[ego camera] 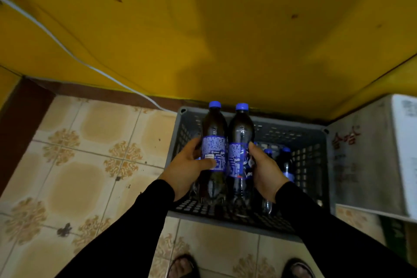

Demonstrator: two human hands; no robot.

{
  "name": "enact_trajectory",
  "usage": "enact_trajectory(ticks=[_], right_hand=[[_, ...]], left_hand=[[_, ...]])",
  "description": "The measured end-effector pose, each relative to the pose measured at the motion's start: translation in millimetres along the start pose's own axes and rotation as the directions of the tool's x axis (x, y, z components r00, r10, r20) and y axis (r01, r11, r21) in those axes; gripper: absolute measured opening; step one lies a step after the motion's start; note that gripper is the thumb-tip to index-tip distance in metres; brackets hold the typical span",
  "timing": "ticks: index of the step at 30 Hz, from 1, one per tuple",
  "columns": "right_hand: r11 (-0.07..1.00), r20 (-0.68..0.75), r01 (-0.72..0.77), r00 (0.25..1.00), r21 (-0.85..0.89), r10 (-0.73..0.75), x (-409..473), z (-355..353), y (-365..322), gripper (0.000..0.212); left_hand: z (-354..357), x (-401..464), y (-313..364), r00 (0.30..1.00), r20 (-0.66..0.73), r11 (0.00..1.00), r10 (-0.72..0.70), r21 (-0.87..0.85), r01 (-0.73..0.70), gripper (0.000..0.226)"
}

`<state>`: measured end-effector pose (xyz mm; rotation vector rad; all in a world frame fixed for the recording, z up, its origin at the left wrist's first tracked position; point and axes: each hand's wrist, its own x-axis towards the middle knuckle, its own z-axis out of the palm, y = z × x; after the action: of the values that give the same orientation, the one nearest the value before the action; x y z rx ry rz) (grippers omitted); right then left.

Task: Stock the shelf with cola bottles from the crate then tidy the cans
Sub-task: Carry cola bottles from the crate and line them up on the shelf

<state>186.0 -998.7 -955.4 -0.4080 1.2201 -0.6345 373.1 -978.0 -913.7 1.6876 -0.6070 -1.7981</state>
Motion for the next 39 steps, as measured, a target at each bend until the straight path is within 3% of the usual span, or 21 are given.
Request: enact_trajectory(ticks=[7,11,19,24,31,39], right_hand=[[0.935,0.209,0.263,0.954,-0.238,-0.215,-98,75,-112,0.057],[0.888,0.287,0.393,0.902,-0.24,-0.322,-167,135,-181,0.059],[0.799,0.42,0.579,0.773,-0.162,-0.475,-322,245,-290,0.043],[0.713,0.479,0.692,0.667,-0.114,-0.57,-426,303,-344,0.044],[0.628,0.629,0.776,0.517,-0.057,-0.581,-544,335,-375,0.047],[0.611,0.81,0.79,0.333,0.039,-0.482,-665,374,-350,0.05]], left_hand=[[6,-94,107,0.966,-0.133,0.962,0.222,-0.13,-0.24,0.053],[-8,-167,184,0.913,-0.193,0.914,0.358,-0.125,-0.385,0.053],[-46,-321,319,0.8,-0.227,0.801,0.556,-0.112,-0.588,0.07],[-60,-442,388,0.656,-0.284,0.67,0.7,-0.059,-0.74,0.066],[-63,-597,406,0.47,-0.467,0.53,0.749,-0.001,-0.848,0.067],[-57,-772,341,0.245,-0.656,0.45,0.714,0.162,-0.878,0.068]])
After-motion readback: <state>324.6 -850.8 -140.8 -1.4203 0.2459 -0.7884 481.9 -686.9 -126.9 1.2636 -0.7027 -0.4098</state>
